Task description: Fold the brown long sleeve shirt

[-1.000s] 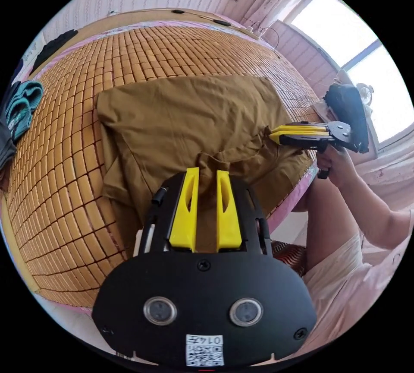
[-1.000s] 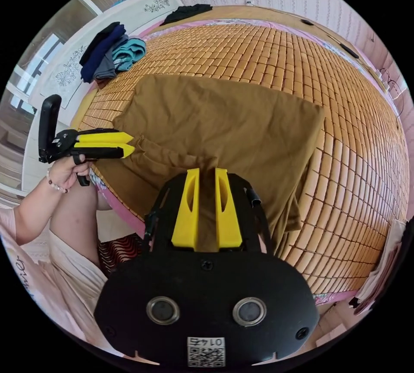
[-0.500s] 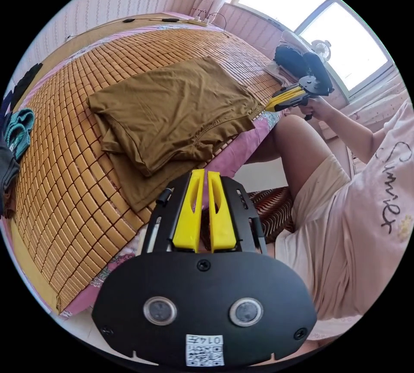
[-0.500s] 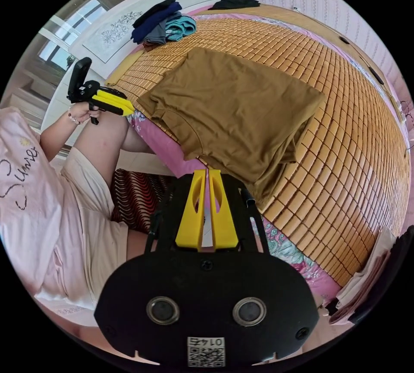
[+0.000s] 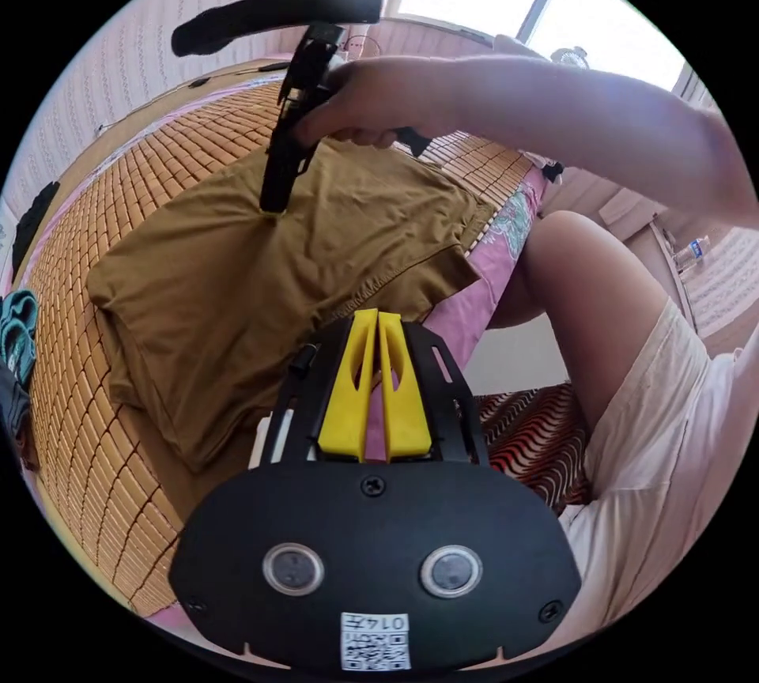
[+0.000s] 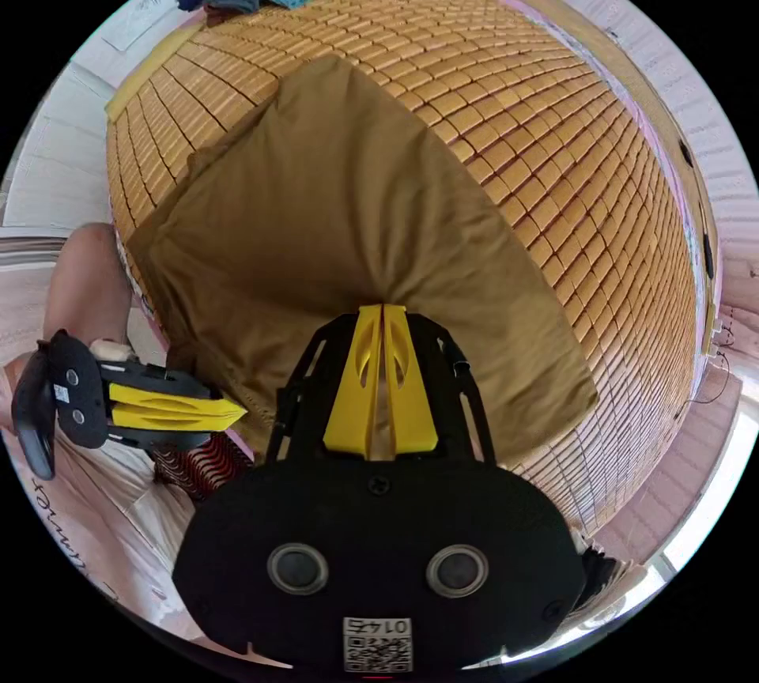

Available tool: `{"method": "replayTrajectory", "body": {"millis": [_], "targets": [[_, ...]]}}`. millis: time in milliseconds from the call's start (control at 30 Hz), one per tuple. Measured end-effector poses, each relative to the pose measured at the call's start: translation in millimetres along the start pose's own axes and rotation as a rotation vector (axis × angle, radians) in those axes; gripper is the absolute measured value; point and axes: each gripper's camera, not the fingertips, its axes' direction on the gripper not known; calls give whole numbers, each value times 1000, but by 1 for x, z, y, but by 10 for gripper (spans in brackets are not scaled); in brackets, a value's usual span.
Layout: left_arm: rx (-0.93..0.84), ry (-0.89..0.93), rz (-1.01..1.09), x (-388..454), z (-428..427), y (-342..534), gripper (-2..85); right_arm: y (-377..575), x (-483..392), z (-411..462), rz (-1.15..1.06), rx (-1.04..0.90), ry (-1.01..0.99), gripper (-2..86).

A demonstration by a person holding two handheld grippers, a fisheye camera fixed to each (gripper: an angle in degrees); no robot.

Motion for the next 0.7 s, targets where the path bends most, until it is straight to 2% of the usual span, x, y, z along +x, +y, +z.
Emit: {"method": "replayTrajectory", "body": {"millis": [67,167,367,567,700], "targets": [[1,1,42,6,3,6,-10,-12,2,-4,-35,-42,-15,-4],[9,36,50,6,7,14,-10,-30,15,-15,-14,-8,48,-4],[22,38,99,17,13,28,-10,-72,29,-15,-66,-121,16,-4],[20,-2,153,34,18,41,-10,-105,61,-6,10,-158,-8,-4],[24,-10,168,41,21,48,-10,-122,66,-25,-67,-249,11,-5]]}}
